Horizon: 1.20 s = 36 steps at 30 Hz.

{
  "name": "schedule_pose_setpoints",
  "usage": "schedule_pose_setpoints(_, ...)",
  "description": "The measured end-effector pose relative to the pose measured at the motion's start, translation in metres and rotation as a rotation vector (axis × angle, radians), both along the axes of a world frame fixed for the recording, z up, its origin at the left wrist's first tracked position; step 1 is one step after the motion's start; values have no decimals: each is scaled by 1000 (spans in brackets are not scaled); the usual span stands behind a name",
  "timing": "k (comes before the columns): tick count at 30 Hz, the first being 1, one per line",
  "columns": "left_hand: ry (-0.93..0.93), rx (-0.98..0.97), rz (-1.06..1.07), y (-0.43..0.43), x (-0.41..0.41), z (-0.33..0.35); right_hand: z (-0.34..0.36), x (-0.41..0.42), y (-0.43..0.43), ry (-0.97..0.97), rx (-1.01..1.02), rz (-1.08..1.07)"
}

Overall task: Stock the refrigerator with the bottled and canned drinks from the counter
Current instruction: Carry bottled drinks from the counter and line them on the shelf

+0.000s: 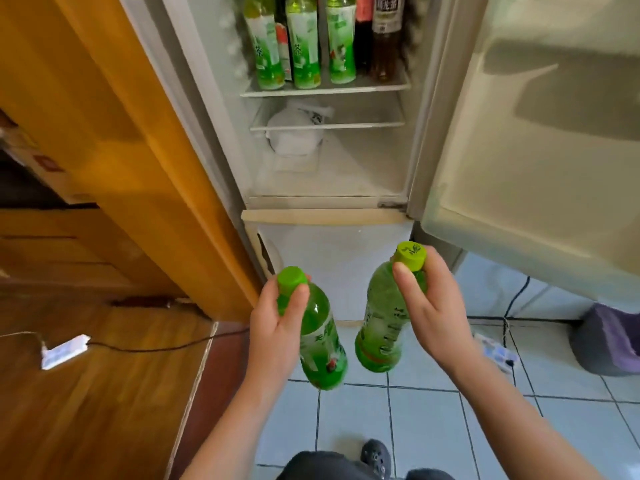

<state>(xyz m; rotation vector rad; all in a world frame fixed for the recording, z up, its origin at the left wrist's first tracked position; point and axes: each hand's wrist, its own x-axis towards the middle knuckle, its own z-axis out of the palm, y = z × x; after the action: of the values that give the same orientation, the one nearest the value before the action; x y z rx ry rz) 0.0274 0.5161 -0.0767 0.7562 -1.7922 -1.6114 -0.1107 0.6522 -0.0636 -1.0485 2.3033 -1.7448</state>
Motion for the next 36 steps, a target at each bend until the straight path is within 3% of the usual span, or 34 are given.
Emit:
schedule_pose_setpoints(8,89,-6,6,-88,-70,16,20,-66,-74,-4,-35,3)
schedule_pose_setpoints(15,251,-59,-79,-201,-150,54,60,-124,-166,224,-35,7)
schedule_pose_setpoints(25,512,-110,-84,-352,-263,125,123,-223,-299,305,-278,-189)
schedule_pose_setpoints(36,614,-242,36,-408,-364,148,159,-323,-357,423,-326,-361)
